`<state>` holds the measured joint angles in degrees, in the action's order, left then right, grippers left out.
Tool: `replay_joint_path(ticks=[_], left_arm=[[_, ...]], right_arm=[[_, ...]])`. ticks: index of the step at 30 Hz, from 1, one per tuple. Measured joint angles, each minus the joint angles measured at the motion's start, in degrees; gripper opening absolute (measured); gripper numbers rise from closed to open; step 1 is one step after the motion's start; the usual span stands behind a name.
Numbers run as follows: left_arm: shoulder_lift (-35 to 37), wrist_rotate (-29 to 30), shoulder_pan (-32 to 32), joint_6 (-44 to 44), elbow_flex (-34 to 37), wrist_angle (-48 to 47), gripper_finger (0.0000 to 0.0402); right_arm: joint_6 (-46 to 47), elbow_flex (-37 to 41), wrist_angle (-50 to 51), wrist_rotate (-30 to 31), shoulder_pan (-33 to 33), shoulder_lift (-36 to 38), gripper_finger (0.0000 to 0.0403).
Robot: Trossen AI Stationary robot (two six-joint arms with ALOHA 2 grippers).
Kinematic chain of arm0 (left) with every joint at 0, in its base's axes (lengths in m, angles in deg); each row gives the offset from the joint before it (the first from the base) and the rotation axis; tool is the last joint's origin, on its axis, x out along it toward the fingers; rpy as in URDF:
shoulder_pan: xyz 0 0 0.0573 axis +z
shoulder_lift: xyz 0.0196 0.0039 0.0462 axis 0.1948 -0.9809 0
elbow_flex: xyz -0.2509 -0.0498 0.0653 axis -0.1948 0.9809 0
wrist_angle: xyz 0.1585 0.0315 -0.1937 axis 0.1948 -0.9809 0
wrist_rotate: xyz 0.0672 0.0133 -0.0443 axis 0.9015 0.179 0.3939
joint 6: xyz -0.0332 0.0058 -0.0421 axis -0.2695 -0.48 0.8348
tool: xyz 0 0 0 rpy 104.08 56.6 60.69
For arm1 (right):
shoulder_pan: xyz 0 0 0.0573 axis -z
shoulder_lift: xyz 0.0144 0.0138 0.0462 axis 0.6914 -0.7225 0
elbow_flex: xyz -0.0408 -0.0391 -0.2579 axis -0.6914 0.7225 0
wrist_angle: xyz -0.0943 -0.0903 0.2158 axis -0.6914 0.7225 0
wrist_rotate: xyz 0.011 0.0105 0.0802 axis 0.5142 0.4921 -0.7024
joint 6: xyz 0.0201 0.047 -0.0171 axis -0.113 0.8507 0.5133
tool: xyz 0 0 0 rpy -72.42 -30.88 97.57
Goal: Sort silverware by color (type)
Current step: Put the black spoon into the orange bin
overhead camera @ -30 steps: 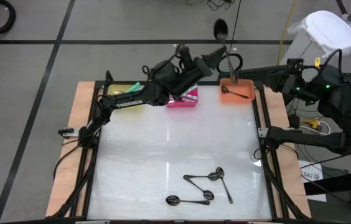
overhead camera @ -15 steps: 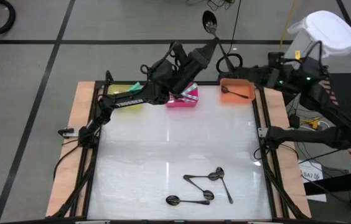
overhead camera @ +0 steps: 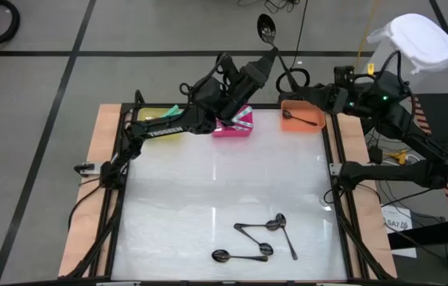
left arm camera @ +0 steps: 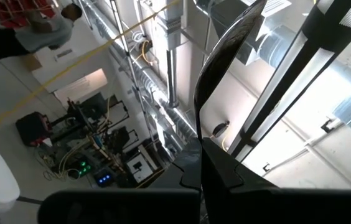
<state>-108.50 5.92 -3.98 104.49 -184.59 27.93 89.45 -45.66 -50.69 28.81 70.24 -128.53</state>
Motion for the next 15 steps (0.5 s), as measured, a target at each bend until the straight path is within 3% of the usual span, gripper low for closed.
replay_joint_path(ticks=[7,15], left_arm=[[0.00,0.00,0.19,0.25,0.00,0.01,0.0000],[0.00,-0.02,0.15,-1.16,0.00,0.00,0.0000]], right_arm=[[0.60,0.00,0.01,-0.22,0.00,-1.91,0.0199],[0.15,0.00,-1.47,0.21,0.00,-2.46,0.0118]])
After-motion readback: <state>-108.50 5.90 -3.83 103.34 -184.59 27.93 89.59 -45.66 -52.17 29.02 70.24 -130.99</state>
